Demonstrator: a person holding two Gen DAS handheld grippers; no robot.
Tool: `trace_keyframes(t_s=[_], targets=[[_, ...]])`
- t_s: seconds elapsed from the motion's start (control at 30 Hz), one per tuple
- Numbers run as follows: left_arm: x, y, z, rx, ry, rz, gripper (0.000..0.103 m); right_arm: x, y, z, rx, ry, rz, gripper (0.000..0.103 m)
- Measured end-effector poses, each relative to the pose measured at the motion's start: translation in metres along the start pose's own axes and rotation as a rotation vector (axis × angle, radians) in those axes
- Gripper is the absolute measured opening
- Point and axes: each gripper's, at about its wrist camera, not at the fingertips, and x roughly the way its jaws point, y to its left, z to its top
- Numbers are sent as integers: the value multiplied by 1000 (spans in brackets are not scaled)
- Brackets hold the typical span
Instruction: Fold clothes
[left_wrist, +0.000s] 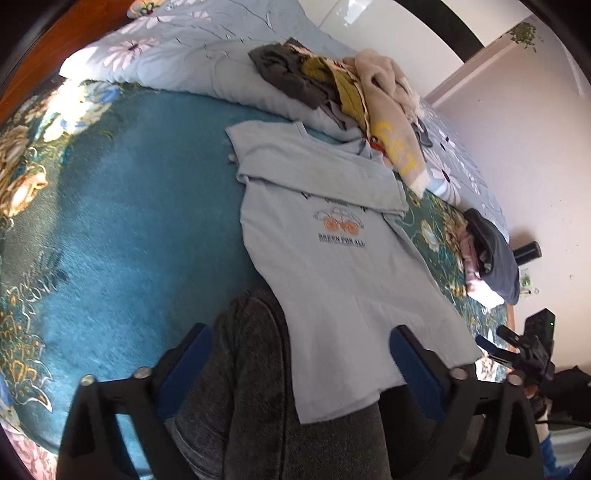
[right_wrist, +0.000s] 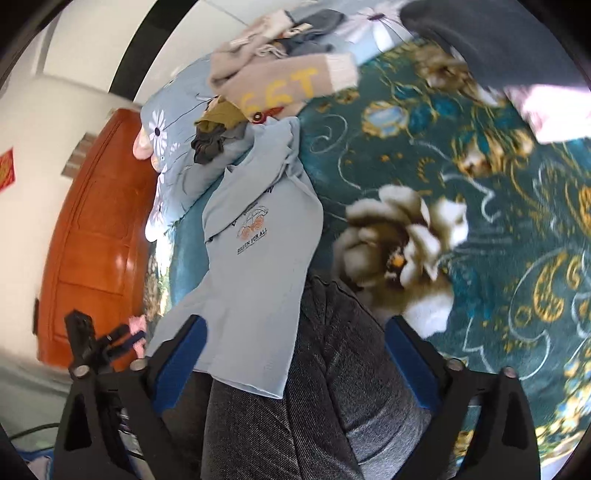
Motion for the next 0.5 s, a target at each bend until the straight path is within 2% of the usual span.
trace_keyframes(t_s=[0.03, 0.13, 0.2, 0.27, 0.33, 0.5], targets=[[2, -2, -2, 2, 17, -6, 84, 1, -3, -1, 21, 5, 25, 88], [10, -4, -6, 11, 53, 3, 83, 8, -4, -4, 44, 31, 47, 85], [14, -3, -9, -10, 71, -17, 83, 14, -5, -7, 64, 57, 86, 78], [17, -1, -13, -23, 85, -39, 81, 19, -5, -9, 71, 78, 87, 69], [18, -2, -16, -24, 96, -48, 74, 23, -5, -10, 80, 96, 88, 56], [18, 2, -18, -61, 111, -79, 68, 26, -14, -14, 146, 109, 112, 49]])
